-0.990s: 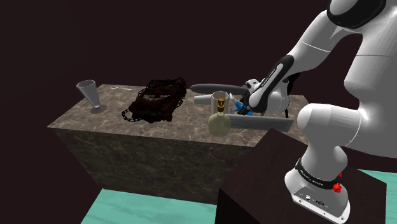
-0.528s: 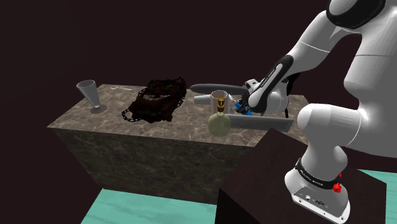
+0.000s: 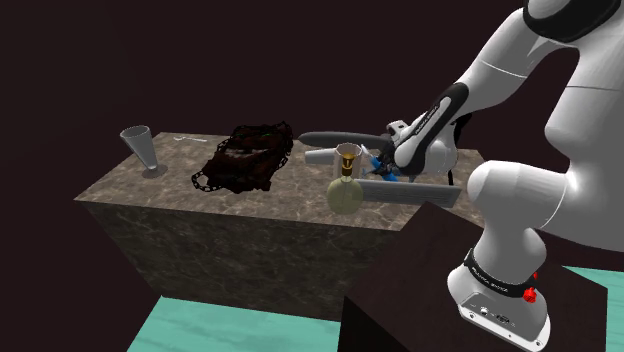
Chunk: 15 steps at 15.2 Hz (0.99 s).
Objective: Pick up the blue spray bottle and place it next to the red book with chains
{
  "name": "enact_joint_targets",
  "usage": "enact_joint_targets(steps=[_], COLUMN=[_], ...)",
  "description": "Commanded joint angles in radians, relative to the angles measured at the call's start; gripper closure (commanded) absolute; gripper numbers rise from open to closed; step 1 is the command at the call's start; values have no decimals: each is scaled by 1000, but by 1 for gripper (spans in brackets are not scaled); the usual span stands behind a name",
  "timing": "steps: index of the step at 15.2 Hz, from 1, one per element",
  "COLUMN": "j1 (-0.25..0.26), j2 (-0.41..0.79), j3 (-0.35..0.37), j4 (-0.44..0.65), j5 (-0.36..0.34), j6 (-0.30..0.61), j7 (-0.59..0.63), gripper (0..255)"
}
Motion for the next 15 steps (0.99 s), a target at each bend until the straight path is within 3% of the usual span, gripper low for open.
enact_joint_targets(steps=[1, 4, 6, 10, 12, 15], j1=[-67, -218, -356, -731, -919, -1123], j2=[36, 86, 113, 131, 115, 68], j3=[59, 187, 305, 638, 814, 1012], j4=[-5, -10, -10, 2, 8, 14], j5=[-47, -151, -243, -448, -517, -572], j6=[-32, -80, -112, -183, -224, -290], j7=[50, 150, 234, 410, 467, 509], gripper=[255, 255, 255, 255, 255, 255])
